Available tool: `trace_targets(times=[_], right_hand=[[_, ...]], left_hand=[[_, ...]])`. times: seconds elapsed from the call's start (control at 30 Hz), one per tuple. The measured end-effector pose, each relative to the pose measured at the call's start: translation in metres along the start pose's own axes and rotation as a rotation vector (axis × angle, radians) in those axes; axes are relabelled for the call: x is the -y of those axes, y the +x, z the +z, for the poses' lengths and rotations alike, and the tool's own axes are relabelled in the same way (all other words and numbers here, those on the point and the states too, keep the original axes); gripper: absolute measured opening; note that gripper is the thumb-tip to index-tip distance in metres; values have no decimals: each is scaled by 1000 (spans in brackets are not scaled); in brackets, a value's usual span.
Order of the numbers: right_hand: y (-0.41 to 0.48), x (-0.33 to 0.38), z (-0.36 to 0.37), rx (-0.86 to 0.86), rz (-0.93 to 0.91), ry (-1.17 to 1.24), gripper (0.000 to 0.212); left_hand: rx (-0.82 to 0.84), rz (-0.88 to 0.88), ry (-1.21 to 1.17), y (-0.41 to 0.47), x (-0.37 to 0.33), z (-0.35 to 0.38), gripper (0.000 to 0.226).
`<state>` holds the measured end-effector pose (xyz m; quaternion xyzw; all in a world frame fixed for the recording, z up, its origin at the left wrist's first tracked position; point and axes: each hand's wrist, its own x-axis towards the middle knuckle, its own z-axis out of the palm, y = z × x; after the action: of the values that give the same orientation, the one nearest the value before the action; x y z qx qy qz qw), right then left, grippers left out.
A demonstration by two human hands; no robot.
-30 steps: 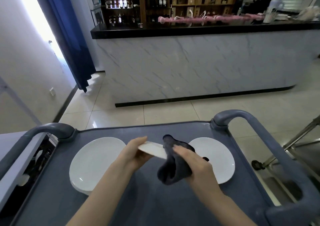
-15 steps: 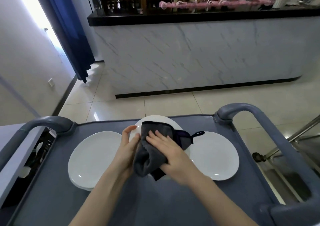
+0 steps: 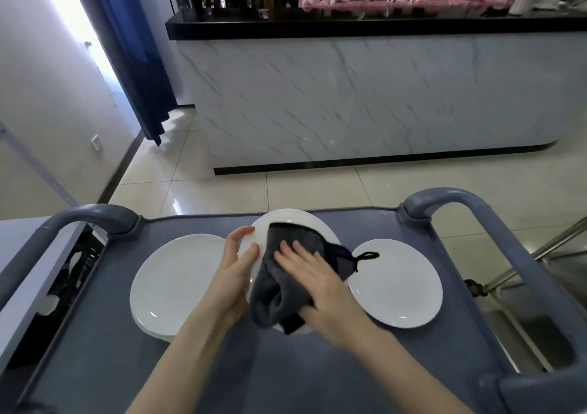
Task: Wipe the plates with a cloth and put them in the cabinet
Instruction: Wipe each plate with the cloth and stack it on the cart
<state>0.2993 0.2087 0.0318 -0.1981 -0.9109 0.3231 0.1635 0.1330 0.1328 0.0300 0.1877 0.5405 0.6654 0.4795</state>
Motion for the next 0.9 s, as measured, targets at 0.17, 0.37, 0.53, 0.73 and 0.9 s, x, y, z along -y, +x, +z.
trace_targets(times=[0.17, 0.37, 0.53, 0.73, 0.9], right_hand=[[29, -20, -30, -171, 171, 106, 70], [45, 2, -13, -15, -13, -13, 74], [52, 3, -11, -9, -15, 60, 70], [15, -15, -11, -181, 302, 391, 71], [-8, 17, 40, -110, 145, 217, 79]], left_hand=[[100, 5, -6, -11, -6, -6, 27], [145, 17, -9, -11, -11, -16, 55], [133, 17, -33, -13, -18, -31, 52], [-37, 119, -59, -6, -35, -55, 40], [-114, 113, -127, 4, -41, -54, 34]])
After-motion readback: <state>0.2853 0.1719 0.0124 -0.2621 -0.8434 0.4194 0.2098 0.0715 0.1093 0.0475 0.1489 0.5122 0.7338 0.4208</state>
